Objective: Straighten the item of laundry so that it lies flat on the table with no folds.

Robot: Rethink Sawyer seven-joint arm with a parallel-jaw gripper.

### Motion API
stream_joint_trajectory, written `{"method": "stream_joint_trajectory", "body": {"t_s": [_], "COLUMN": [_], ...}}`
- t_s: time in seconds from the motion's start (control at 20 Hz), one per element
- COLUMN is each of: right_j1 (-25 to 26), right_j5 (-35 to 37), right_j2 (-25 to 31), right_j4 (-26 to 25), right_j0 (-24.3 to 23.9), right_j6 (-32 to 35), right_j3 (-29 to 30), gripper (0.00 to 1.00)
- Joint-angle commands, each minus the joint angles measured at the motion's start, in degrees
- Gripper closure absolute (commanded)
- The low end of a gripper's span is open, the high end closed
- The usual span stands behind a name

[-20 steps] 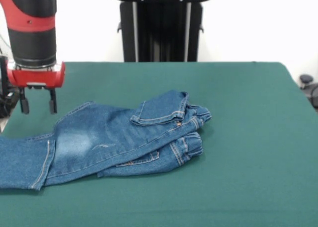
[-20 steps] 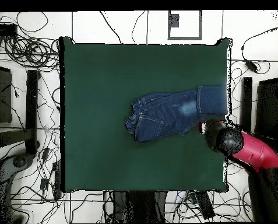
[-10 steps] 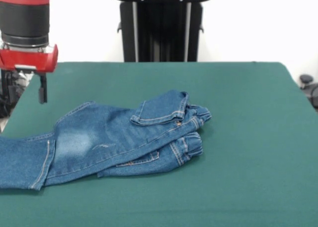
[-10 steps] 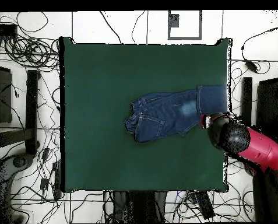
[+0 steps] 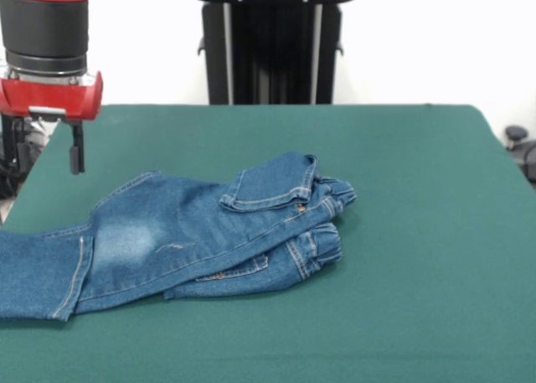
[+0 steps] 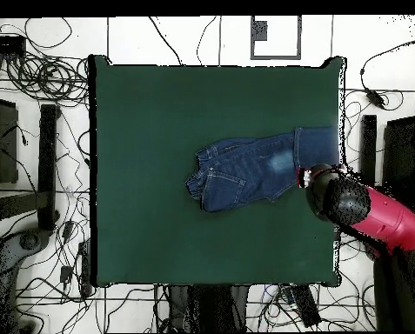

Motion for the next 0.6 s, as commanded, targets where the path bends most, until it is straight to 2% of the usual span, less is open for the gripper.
{"method": "stream_joint_trajectory", "body": {"t_s": [0.05, 0.6], "right_j1": [2.1, 5.1], "right_j5": [6.1, 4.7], "right_j2": [1.3, 0.5], "right_j4": [2.2, 2.1], "right_j0": [4.4, 6.2], "right_j6": [10.4, 10.5], "right_j3": [4.4, 1.2], "gripper": [0.0, 0.0]}}
